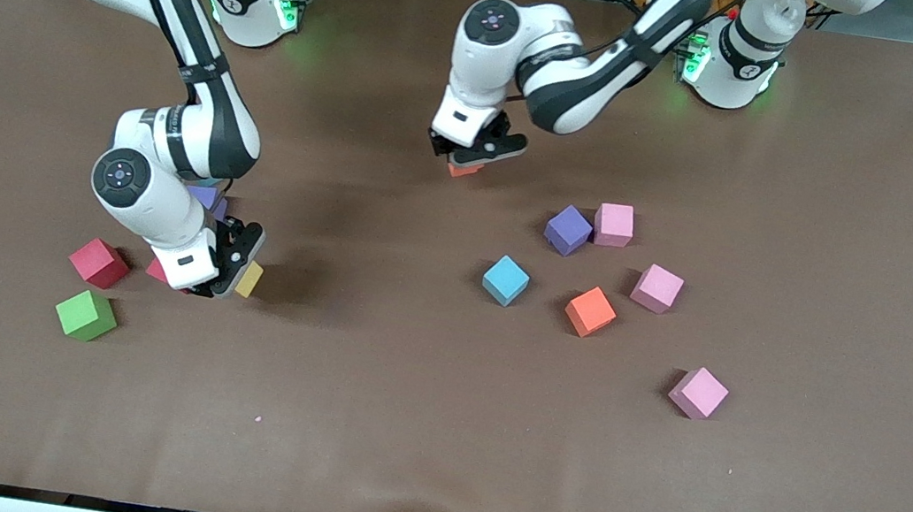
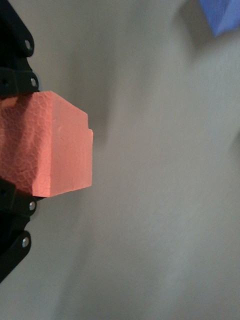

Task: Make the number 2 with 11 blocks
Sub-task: 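Carry the orange cube to the table middle and set it down, left gripper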

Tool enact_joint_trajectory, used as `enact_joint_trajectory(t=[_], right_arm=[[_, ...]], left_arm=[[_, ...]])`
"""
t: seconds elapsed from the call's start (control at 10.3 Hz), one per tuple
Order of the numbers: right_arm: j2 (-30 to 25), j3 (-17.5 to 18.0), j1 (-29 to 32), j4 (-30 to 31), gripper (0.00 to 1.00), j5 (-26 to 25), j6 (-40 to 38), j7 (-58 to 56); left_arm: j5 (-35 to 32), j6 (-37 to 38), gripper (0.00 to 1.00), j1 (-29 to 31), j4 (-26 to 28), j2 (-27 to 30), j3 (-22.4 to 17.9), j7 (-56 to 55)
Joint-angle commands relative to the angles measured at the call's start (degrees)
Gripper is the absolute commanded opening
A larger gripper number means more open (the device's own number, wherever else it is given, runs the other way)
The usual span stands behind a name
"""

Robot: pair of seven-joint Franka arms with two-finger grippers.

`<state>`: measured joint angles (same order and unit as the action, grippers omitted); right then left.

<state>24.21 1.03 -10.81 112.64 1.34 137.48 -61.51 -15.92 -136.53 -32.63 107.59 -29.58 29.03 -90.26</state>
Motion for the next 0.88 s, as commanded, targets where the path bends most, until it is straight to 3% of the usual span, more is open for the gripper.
enact_joint_trajectory(t=[0.0, 0.29, 0.78], right_arm=[[-2.4, 0.3, 1.4, 0.8, 0.48, 0.3, -3.2, -3.2], [-4.8, 0.3, 1.8, 1.1, 0.44, 0.6, -8.4, -4.1], [-9.6, 0.4, 1.4, 2.7, 0.46, 0.5, -12.6, -10.8]], left_arm=[[-4.9, 0.2, 0.17, -4.5, -6.1, -6.0, -0.3, 1.1], [-10.5, 0.1, 0.17, -8.7, -8.0, -10.1, -0.3, 2.5], [-10.6, 0.1, 0.18, -11.0, -7.9, -11.8, -0.3, 14.9]])
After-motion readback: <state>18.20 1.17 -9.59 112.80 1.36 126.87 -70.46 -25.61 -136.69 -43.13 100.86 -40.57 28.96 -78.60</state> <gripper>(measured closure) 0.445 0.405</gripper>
